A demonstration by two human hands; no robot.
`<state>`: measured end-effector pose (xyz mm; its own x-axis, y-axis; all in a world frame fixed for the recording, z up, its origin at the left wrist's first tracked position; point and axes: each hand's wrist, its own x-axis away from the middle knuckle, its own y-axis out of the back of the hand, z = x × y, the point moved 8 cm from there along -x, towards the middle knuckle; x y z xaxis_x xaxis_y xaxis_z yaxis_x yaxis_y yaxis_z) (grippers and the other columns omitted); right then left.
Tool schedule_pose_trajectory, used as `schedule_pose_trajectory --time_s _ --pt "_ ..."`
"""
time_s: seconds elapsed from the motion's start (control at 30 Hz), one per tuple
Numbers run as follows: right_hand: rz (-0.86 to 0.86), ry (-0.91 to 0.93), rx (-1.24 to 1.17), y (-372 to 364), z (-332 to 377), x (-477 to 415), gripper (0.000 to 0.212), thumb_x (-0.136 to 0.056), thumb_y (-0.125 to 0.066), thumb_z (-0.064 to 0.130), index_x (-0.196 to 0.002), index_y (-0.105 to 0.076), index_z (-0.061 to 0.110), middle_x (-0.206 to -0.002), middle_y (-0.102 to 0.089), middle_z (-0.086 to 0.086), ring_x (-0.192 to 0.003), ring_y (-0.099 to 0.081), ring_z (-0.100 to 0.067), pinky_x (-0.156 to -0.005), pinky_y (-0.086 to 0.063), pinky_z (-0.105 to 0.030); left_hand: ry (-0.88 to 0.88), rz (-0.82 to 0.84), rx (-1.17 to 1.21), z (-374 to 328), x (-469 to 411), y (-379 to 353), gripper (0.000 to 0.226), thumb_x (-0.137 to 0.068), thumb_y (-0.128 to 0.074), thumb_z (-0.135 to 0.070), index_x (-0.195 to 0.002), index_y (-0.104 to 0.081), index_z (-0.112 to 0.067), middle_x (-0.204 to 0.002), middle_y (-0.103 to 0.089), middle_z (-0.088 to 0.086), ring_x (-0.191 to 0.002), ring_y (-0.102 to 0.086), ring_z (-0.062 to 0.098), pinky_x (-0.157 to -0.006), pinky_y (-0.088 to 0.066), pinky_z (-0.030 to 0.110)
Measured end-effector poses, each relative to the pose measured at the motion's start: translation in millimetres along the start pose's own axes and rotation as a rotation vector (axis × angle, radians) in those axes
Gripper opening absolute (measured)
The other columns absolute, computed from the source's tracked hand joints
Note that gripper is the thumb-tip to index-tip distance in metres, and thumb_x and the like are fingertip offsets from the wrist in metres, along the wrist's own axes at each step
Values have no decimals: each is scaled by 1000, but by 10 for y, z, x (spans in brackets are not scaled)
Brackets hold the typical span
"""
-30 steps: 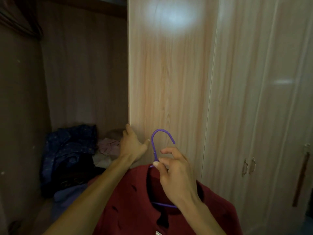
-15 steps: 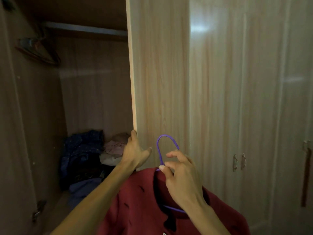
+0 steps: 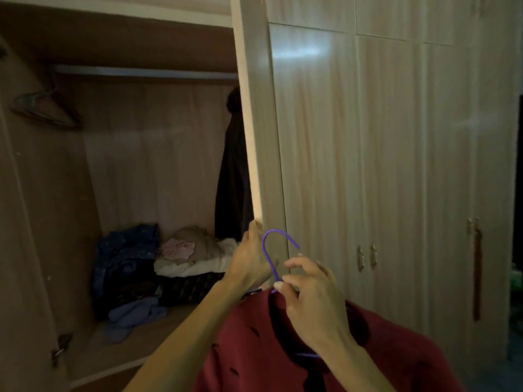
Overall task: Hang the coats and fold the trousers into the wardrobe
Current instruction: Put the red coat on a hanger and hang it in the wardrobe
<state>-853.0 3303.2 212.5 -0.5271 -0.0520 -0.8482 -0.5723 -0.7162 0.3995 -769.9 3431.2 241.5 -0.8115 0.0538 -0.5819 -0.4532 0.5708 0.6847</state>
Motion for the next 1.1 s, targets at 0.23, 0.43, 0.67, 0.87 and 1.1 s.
schedule_pose_trajectory --time_s 0.23,0.43,0.67,0.87,1.1 --pt "-22 -39 44 437 -184 -8 15 -83 -69 27 -68 -71 24 -105 -62 15 -98 -42 8 -99 -36 -31 -198 121 -93 -624 -61 -364 47 -83 -62 -30 -125 -44 -16 -111 -58 5 -97 -59 28 -80 -51 40" --pt "-57 -87 83 635 -328 -48 10 -82 -70 26 -75 -74 22 -104 -63 14 -91 -54 -1 -91 -37 -26 -238 119 -49 -723 -119 -364 36 -84 -57 -27 -119 -55 -21 -112 -61 4 -100 -58 26 -79 -48 33" --pt "-71 -52 47 587 -179 -170 19 -84 -69 24 -65 -69 17 -104 -64 11 -92 -42 7 -94 -38 -30 -212 67 -80 -399 -110 -34 32 -90 -53 -32 -118 -66 -23 -115 -66 -1 -106 -60 17 -88 -47 33" --pt "-46 30 2 373 57 -420 16 -84 -68 22 -70 -72 14 -102 -65 9 -85 -55 -3 -90 -43 -32 -204 4 -62 -247 134 437 32 -98 -45 -35 -121 -64 -23 -117 -65 -5 -105 -59 11 -82 -38 19" --pt "-21 91 -82 -88 288 -713 12 -85 -67 23 -84 -75 15 -107 -64 10 -74 -58 -14 -83 -48 -38 -174 -11 -108 152 318 734 32 -98 -43 -35 -118 -66 -26 -115 -67 -9 -105 -60 5 -89 -46 22"
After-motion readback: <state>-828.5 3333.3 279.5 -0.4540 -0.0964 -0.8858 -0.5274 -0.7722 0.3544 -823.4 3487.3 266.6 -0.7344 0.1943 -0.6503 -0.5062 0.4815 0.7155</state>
